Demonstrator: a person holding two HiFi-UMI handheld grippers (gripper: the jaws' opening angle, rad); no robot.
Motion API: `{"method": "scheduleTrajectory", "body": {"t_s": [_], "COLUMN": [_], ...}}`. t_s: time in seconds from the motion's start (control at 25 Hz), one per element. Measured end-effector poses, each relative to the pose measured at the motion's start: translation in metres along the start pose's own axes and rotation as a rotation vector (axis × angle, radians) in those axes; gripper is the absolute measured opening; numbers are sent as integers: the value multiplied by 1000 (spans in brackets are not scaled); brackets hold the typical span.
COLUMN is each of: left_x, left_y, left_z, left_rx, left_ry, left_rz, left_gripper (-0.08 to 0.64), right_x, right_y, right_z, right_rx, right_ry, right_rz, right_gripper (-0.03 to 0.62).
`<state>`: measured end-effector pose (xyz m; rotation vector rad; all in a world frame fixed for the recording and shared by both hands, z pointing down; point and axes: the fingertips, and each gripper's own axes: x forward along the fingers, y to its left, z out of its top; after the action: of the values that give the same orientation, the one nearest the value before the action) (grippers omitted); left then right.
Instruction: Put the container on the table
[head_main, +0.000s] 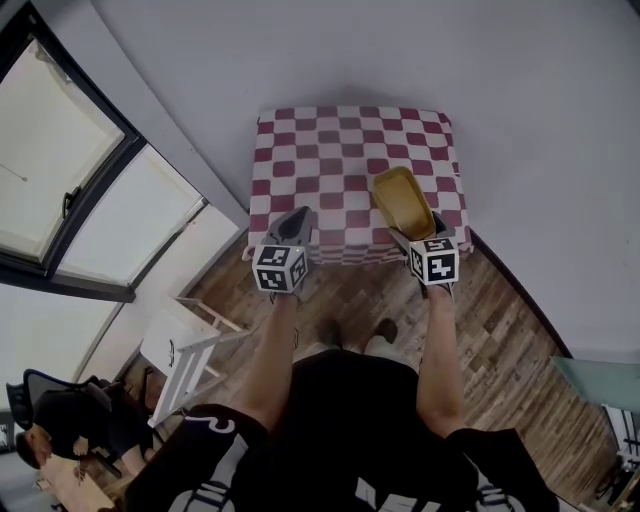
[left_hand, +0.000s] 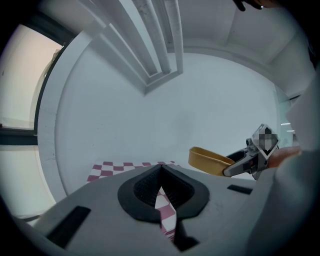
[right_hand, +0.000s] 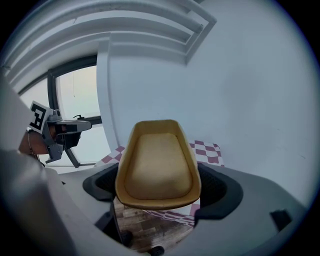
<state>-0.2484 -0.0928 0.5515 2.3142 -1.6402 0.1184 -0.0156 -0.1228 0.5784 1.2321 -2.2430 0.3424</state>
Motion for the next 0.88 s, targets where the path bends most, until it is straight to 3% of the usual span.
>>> {"method": "scheduleTrajectory", "body": {"t_s": [0.88], "left_x": [45], "left_y": [-110], "left_z": [-2], "left_rx": [85], "left_ry": [52], "left_rz": [22], "left_gripper": [25], "right_x": [-33], "right_y": [-99], "right_z": [-33], "right_rx": [52], "right_ry": [-29], "right_rz": [56], "right_gripper": [479]}}
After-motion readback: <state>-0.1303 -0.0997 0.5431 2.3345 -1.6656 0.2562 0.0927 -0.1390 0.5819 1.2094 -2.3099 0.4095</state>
